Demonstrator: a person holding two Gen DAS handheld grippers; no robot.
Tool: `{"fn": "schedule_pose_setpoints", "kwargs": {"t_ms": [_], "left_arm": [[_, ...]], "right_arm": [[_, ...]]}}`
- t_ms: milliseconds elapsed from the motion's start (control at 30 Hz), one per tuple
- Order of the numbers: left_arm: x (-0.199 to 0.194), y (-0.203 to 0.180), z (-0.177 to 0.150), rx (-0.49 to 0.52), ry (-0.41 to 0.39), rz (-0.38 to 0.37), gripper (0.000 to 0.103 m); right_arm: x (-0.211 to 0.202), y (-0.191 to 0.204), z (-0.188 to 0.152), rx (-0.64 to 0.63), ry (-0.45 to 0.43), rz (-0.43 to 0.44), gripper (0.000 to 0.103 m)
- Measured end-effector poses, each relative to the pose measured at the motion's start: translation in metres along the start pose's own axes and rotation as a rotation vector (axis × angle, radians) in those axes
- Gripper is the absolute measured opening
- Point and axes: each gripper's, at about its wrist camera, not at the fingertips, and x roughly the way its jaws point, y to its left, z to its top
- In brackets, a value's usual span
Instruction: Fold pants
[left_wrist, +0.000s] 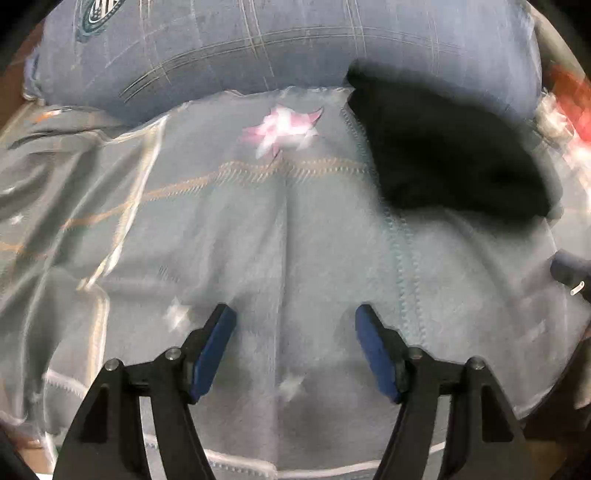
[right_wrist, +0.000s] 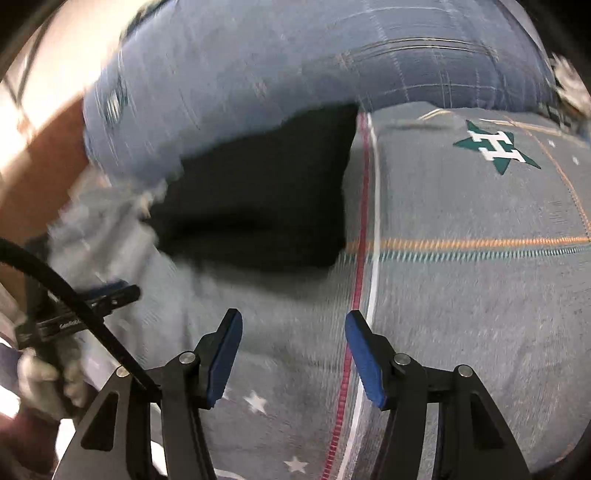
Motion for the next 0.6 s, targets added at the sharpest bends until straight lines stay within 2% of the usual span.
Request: {"fn": "schedule_pose_setpoints", "kwargs": {"t_ms": [100,133,167,233,267,333,467,600], "left_arm": [[-0.010,0.012,-0.019,-0.028,0.005,0.041,0.069],[-0.013,0.019,-0.026,-0.047,0.009,0.047,0.070],[-0.016,0.028,-0.036,-0.071,0.007,0.045,0.070],[-0.020,0.040,-0.050,-0.092,0.002,0.047,0.074],[-0.022,0.046,-0.057,-0.108,0.006,0.051,0.078],[-0.028,0.061,-0.069,-0.135,0.011,0.034,0.078],[-0.036,0.072,-0.085,-0.138,0.021,0.060,0.078],[-0.040,0.108,-0.096,-0.209,0.047,0.118,0.078]], "right_arm": [[0.011,0.016,-0.012,-0.133,0.004,-0.174,0.059],[0.011,0.018,-0.017,-0.180,0.018,-0.276,0.060],[0.009,0.015,-0.020,-0.187,0.013,-0.311,0.067],[-0.001,-0.013,-0.027,-0.100,0.023,-0.345,0.074],[-0.008,-0.029,-0.030,-0.059,0.017,-0.366,0.074],[-0.023,-0.065,-0.033,0.003,0.017,-0.462,0.078],[-0.049,-0.130,-0.038,0.168,0.020,-0.533,0.086],[-0.073,-0.173,-0.030,0.280,0.012,-0.671,0.089]]}}
